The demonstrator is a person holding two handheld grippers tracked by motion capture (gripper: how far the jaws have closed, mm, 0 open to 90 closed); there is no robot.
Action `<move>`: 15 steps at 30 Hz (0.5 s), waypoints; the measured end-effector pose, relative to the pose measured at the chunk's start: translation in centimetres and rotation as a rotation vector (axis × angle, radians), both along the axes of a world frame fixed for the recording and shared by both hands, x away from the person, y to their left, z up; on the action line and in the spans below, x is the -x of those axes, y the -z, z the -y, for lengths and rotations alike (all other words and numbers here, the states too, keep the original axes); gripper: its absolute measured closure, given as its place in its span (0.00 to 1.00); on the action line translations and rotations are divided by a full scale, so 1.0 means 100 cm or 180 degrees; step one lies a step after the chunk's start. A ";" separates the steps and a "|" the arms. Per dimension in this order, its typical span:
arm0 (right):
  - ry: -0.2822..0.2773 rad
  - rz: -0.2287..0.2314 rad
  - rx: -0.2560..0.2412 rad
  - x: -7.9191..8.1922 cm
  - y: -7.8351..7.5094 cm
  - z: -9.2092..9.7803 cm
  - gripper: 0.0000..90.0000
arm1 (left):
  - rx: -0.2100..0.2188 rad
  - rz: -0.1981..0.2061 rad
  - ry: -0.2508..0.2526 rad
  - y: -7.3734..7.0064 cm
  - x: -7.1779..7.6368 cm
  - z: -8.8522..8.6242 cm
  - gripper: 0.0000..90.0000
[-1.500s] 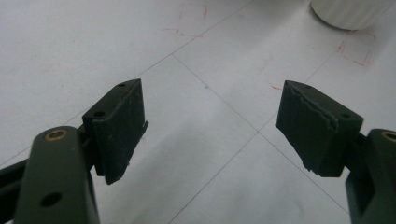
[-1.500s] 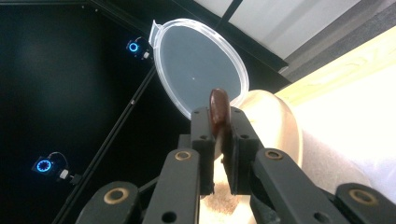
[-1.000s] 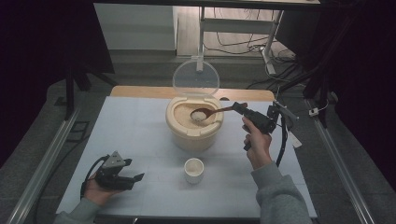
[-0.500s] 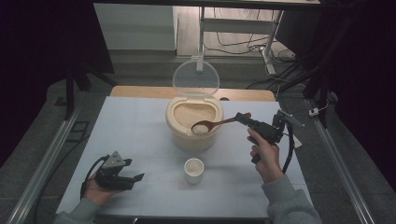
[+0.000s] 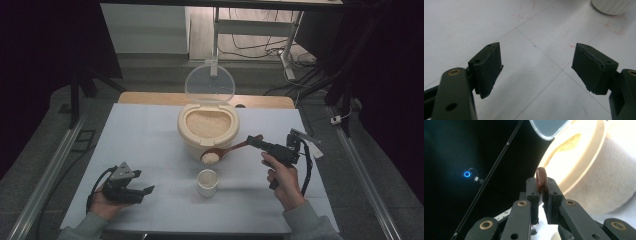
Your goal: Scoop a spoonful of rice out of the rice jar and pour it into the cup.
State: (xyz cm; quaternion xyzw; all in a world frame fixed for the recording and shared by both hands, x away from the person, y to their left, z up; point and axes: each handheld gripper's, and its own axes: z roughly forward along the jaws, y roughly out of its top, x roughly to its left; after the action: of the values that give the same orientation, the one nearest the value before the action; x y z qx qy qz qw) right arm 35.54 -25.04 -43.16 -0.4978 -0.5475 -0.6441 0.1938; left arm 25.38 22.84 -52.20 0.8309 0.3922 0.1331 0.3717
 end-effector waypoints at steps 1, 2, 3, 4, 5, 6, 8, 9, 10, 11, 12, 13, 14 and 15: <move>-0.0023 -0.0020 0.0017 0.001 0.004 -0.001 0.92 | -0.0003 0.0001 0.0003 0.000 0.000 0.000 0.26; -0.0025 -0.0029 0.0021 0.002 0.006 -0.001 0.92 | 0.0000 -0.0001 0.0004 0.000 0.000 0.000 0.26; -0.0028 -0.0026 0.0040 0.002 0.007 -0.001 0.92 | 0.0000 -0.0001 0.0004 0.000 0.000 0.000 0.26; -0.0028 -0.0026 0.0040 0.002 0.007 -0.001 0.92 | 0.0000 -0.0002 0.0002 0.000 0.000 0.000 0.26; -0.0030 -0.0036 0.0058 0.002 0.009 0.000 0.92 | 0.0001 -0.0003 0.0001 0.000 0.000 0.000 0.26; -0.0036 -0.0042 0.0095 0.003 0.012 0.000 0.92 | 0.0001 -0.0003 0.0001 0.000 0.000 0.000 0.26; -0.0042 -0.0033 0.0127 0.003 0.013 0.000 0.92 | -0.0002 -0.0004 0.0003 0.000 0.000 0.000 0.26; -0.0043 -0.0031 0.0154 0.004 0.015 0.000 0.92 | -0.0007 -0.0005 0.0006 0.000 0.000 0.000 0.26; -0.0046 -0.0021 0.0181 0.004 0.016 0.000 0.92 | -0.0008 -0.0006 0.0006 0.000 0.000 0.000 0.26; -0.0054 -0.0012 0.0242 0.005 0.018 0.000 0.92 | -0.0009 -0.0009 0.0007 0.000 0.000 0.000 0.26; -0.0054 -0.0012 0.0242 0.005 0.018 0.000 0.92 | -0.0013 -0.0010 0.0009 0.000 0.000 0.000 0.26; -0.0056 -0.0010 0.0275 0.005 0.019 0.000 0.92 | -0.0015 -0.0011 0.0010 0.001 0.000 0.000 0.26; -0.0059 0.0000 0.0303 0.006 0.019 -0.001 0.92 | -0.0017 -0.0011 0.0011 0.001 0.000 0.001 0.26; -0.0062 0.0017 0.0336 0.006 0.019 -0.001 0.92 | -0.0017 -0.0011 0.0012 0.001 0.000 0.001 0.26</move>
State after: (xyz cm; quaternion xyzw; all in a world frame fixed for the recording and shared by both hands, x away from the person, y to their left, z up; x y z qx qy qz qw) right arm 34.96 -24.92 -45.07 -0.5002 -0.5860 -0.6138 0.1721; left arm 25.38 22.78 -52.25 0.8328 0.3909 0.1320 0.3690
